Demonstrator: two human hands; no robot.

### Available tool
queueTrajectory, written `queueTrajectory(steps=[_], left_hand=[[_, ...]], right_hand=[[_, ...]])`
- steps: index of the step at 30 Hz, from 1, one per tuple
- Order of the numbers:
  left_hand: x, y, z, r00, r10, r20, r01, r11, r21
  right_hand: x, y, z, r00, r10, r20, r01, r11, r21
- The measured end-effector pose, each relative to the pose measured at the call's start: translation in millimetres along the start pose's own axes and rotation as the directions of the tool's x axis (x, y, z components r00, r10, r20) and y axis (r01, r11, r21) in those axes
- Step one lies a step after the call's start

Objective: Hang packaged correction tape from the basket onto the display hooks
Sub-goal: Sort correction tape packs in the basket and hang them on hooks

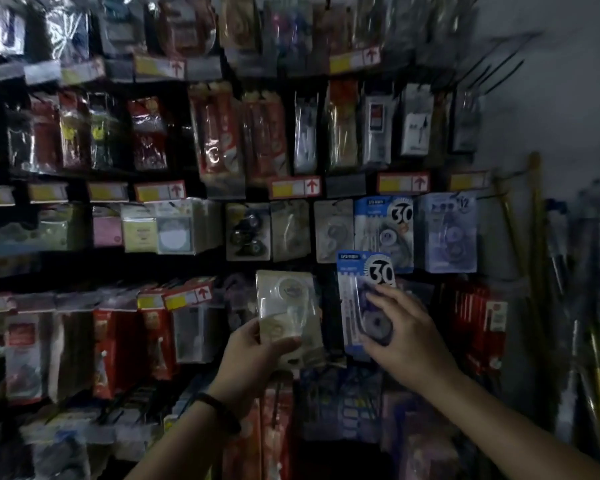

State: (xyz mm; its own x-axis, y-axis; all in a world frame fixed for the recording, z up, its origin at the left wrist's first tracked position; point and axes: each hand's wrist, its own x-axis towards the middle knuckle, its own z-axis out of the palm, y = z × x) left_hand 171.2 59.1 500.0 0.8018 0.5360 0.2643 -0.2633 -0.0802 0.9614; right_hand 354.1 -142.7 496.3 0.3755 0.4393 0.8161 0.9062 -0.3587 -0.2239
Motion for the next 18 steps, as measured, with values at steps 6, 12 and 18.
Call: queueTrajectory(steps=[6,12,18], left_hand=[[38,25,14,0.992,0.116,-0.040,-0.109,0.982,0.155],[63,35,19,0.987,0.156,-0.029,-0.150,0.978,0.143],[78,34,21,0.984,0.175,-0.043,-0.167,0.975,0.149]], right_hand=[[64,32,-7,0.988,0.059,-0.143,-0.073,0.993,-0.091],[107,55,-13,0.981,-0.043,-0.189,-0.020,0.947,-0.321],[126,69,-15,0.986,-0.007,-0.164,-0.054,0.929,-0.366]])
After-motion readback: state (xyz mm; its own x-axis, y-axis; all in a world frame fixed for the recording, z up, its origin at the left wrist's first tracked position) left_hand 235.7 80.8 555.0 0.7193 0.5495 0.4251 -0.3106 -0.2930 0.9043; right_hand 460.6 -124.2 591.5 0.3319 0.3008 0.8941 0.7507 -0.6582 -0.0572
